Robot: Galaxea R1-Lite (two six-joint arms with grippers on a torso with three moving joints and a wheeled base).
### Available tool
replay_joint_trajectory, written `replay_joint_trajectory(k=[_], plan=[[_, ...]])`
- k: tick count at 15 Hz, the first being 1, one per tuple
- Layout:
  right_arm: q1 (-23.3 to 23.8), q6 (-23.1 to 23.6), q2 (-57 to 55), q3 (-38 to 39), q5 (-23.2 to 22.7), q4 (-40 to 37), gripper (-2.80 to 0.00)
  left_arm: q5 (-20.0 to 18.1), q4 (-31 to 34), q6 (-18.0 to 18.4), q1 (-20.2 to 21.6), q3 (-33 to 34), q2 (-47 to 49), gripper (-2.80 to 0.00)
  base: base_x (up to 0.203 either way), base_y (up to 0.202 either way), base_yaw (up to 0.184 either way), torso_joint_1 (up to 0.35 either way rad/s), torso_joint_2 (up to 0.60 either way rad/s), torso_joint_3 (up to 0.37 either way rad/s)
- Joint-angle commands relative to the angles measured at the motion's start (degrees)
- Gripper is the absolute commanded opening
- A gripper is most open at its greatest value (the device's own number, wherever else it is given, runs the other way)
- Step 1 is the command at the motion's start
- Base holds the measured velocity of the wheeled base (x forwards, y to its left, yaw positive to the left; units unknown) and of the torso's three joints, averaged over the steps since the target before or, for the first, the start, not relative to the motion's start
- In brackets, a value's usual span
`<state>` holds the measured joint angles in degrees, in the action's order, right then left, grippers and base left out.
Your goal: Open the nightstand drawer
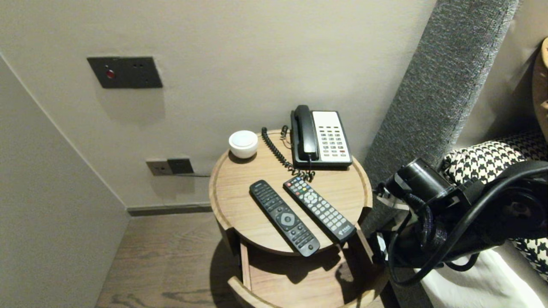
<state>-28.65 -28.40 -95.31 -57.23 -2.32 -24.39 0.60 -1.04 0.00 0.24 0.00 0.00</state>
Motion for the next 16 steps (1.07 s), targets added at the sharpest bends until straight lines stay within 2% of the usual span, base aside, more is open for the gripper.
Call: replay_joint_trajectory(k=[1, 13, 16], plan=[[-2.2, -1.11, 1.91, 2.31, -0.06, 0.04, -2.8, 0.02, -0.02, 0.0, 0.02, 0.0, 0.0, -2.8, 0.0, 0.0, 0.0, 0.0, 0.0, 0.0], [-8.04, -1.47, 5.79, 10.69, -0.14, 1.73, -2.8, 0.02, -0.02, 0.0, 0.02, 0.0, 0.0, -2.8, 0.0, 0.0, 0.0, 0.0, 0.0, 0.0], [-9.91, -2.96, 6.61, 12.64, -0.14, 2.51, -2.8, 0.02, -0.02, 0.0, 0.02, 0.0, 0.0, -2.8, 0.0, 0.0, 0.0, 0.0, 0.0, 0.0]])
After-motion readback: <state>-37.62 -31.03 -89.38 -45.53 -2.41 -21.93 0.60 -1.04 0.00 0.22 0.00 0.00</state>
